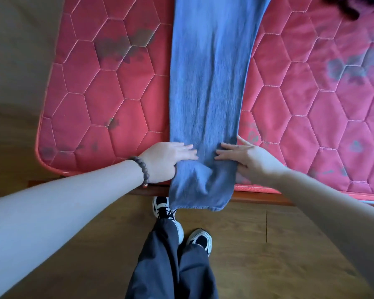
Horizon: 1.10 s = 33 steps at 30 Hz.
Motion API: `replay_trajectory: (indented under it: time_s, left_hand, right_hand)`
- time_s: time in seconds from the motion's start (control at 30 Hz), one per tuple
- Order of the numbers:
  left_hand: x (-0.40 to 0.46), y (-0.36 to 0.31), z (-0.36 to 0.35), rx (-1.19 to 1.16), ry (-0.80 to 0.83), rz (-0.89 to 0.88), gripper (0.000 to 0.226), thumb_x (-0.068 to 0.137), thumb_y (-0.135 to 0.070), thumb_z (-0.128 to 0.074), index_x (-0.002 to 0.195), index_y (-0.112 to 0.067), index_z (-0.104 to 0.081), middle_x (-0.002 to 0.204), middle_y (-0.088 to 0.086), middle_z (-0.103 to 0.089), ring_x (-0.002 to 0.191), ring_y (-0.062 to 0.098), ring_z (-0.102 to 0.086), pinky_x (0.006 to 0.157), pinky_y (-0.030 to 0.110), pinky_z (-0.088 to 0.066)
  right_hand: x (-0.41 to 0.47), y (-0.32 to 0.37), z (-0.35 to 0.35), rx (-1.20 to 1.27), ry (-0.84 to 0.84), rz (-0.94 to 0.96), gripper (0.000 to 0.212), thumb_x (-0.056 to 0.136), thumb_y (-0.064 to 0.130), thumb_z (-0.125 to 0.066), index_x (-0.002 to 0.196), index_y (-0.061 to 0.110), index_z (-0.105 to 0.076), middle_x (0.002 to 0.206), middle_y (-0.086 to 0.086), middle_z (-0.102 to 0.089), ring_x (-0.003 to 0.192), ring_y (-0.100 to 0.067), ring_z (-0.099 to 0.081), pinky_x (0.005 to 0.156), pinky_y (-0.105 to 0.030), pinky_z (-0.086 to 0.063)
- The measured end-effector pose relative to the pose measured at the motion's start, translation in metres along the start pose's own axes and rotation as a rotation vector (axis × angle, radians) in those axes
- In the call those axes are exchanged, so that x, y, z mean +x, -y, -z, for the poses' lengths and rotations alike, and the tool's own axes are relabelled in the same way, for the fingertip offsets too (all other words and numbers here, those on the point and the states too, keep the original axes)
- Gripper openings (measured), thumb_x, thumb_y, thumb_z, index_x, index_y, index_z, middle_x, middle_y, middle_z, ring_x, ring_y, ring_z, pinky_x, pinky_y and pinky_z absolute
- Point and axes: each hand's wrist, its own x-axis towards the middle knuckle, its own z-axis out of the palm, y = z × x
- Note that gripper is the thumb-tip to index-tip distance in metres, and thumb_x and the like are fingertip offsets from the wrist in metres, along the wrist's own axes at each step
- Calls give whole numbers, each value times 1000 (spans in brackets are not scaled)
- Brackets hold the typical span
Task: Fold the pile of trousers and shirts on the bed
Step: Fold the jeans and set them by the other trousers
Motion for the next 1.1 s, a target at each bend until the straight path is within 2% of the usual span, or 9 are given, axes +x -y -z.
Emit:
replay_trajectory:
  time_s: [0.07,0.13,0.2,0.3,0.4,0.53,0.67,0.83,1.1]
  left_hand:
    - [12,-2,23,-378,-68,174,43,71,0,-39,96,-7,-73,97,5,-73,97,16,-64,88,28,-47]
    - [33,6,42,-881,-237,383,22,80,-8,-47,79,1,-68,78,8,-65,80,20,-58,73,33,-46]
    - [52,16,48,-1197,-336,700,18,92,-14,-53,90,-2,-67,87,17,-64,88,30,-58,79,42,-48]
    - [62,27,37,-1166,-298,914,24,93,-27,-60,88,-4,-65,82,16,-68,68,28,-64,62,37,-52]
    - [56,31,28,-1244,-208,831,15,90,-24,-66,93,-9,-66,80,5,-75,66,16,-71,52,29,-55]
    - [45,34,20,-1054,-240,690,15,89,-11,-66,103,-4,-65,100,18,-72,97,31,-69,84,46,-57]
    - [39,28,19,-825,-336,610,17,94,-19,-60,96,-2,-61,88,19,-72,83,26,-68,83,50,-52]
    - [40,16,28,-669,-413,537,23,99,-18,-49,92,4,-50,86,31,-60,68,21,-49,69,43,-44]
    - [64,0,121,-481,-908,280,18,100,-14,-42,88,-3,-46,70,12,-48,66,19,-42,61,20,-33]
  right_hand:
    - [13,2,27,314,-4,-226,47,81,-9,-47,103,21,-75,83,23,-71,91,12,-62,81,-7,-47]
    - [33,-7,48,766,-54,-409,39,87,-5,-47,82,20,-76,66,11,-66,60,-3,-60,53,-14,-49]
    - [52,-15,53,1078,-105,-640,25,90,3,-52,77,14,-71,65,-4,-59,58,-19,-52,49,-24,-47]
    - [65,-19,42,1130,-80,-874,12,90,15,-64,78,13,-61,54,0,-56,45,-14,-53,46,-20,-46]
    - [62,-24,32,1154,-108,-842,14,88,22,-69,83,10,-64,51,5,-60,42,-7,-56,42,-17,-44]
    - [50,-25,17,978,-192,-765,27,89,21,-68,92,-5,-62,74,-8,-56,64,-15,-55,50,-20,-48]
    - [44,-20,11,810,-342,-745,24,93,19,-61,71,10,-57,60,-1,-43,52,-12,-39,43,-19,-36]
    - [45,-6,19,853,-365,-669,13,94,21,-60,92,8,-61,83,-11,-69,71,-13,-57,63,-29,-43]
    - [81,29,103,731,-813,-354,16,94,22,-51,85,35,-49,62,14,-56,55,-2,-42,50,-16,-33]
